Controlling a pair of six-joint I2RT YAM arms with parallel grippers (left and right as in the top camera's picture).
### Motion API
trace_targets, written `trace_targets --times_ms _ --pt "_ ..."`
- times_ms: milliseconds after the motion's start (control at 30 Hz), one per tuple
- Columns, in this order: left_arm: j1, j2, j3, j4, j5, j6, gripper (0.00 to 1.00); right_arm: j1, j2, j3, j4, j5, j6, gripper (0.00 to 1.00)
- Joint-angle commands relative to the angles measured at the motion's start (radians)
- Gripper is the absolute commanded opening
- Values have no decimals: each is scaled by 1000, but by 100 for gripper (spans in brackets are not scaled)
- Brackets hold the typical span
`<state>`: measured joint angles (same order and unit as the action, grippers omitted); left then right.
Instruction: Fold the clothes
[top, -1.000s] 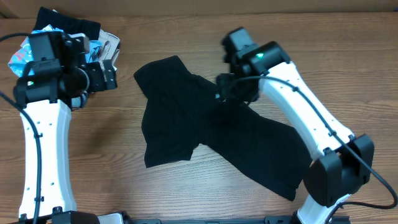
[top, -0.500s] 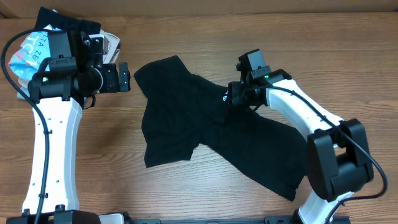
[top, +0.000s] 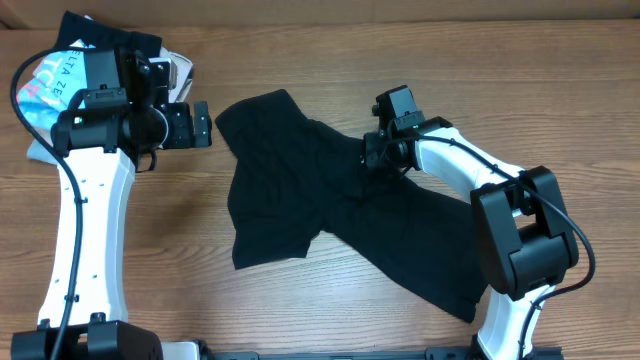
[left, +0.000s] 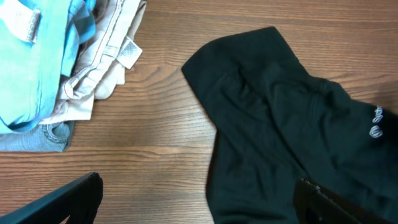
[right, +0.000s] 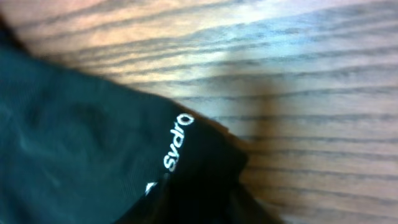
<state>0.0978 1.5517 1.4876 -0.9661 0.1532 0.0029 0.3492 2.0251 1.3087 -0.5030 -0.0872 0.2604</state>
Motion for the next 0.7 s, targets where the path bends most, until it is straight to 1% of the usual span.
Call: trace_targets --times_ms 0,100,233,333,433,533,667 --pt "-3 24 26 -2 5 16 99 -13 1 27 11 31 -11 4" --pt "-3 31 26 -2 5 16 98 -34 -5 120 -29 34 -51 4" --pt "-3 31 26 -2 5 16 97 -69 -5 319 -115 35 -95 4" --pt "-3 31 26 -2 5 16 96 -94 -5 446 -119 35 -109 4" --pt "-3 31 26 -4 5 16 96 -118 -5 495 -41 50 -109 4" --pt "-3 31 26 -9 5 16 96 -138 9 493 79 73 -109 4" --pt "-3 31 26 -11 5 16 96 -161 73 493 270 151 -108 4"
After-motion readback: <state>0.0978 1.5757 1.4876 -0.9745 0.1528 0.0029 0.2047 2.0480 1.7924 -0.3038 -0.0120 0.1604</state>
